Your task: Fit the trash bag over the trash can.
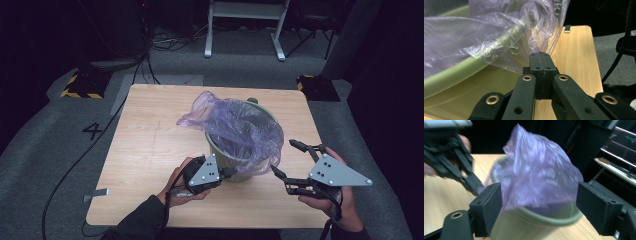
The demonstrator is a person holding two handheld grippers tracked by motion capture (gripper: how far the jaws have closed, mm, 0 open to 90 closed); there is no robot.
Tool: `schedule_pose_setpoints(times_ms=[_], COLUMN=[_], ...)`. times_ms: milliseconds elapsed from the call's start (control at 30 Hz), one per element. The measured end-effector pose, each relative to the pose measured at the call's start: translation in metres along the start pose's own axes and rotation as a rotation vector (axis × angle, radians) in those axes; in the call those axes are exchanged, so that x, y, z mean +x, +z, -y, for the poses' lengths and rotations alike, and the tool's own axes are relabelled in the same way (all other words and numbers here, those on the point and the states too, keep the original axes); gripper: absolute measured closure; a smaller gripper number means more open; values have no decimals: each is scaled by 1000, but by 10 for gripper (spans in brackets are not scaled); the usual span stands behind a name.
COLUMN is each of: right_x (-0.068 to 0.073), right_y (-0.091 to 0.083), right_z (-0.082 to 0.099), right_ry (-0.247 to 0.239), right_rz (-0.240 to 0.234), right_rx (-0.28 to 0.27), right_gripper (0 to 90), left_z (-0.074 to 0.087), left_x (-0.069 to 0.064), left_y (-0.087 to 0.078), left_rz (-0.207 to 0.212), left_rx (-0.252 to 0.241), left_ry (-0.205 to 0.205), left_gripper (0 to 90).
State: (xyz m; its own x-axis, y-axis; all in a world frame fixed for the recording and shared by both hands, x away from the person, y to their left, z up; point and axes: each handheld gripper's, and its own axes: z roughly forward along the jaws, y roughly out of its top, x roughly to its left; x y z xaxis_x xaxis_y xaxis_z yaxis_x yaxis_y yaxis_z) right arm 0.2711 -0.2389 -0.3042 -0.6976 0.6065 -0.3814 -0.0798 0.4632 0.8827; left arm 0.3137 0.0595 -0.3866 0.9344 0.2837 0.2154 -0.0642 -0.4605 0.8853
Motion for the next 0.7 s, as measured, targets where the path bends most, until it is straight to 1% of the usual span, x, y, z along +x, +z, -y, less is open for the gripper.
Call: schedule_pose_setpoints(times_ms=[67, 100, 167, 267, 300, 333, 400, 467, 567, 633, 700], right_x=[1, 1, 1, -4, -5, -7, -8, -5, 3, 9, 14], right_y=[-2, -3, -4, -7, -7, -8, -10, -11, -9, -7, -4], right_z=[-3, -3, 0, 13, 18, 21, 23, 18, 6, -3, -9], right_ry=[10, 12, 12, 24, 36, 49, 56, 40, -24, -54, -62], right_rz=[-26, -25, -6, 9, 19, 18, 19, 15, -5, -21, -37], right_rx=[-11, -5, 33, 83, 92, 98, 95, 83, 64, 51, 31], right_gripper=[217, 217, 213, 214, 215, 216, 215, 213, 202, 202, 201], left_z=[2, 3, 5, 7, 7, 8, 9, 10, 12, 14, 15], left_x=[1, 1, 1, 1, 2, 2, 2, 2, 1, 1, 1], left_y=[2, 3, 5, 7, 8, 9, 11, 13, 17, 19, 20], left_rz=[2, 1, 1, -2, -4, -9, -11, -15, -16, -13, -19], left_rx=[5, 8, 17, 26, 34, 37, 45, 54, 63, 69, 73], left_ry=[-6, -12, -11, -14, -8, -11, -11, -5, -6, -8, -15], left_gripper=[900, 900, 900, 900, 900, 900, 900, 900, 900, 900, 900])
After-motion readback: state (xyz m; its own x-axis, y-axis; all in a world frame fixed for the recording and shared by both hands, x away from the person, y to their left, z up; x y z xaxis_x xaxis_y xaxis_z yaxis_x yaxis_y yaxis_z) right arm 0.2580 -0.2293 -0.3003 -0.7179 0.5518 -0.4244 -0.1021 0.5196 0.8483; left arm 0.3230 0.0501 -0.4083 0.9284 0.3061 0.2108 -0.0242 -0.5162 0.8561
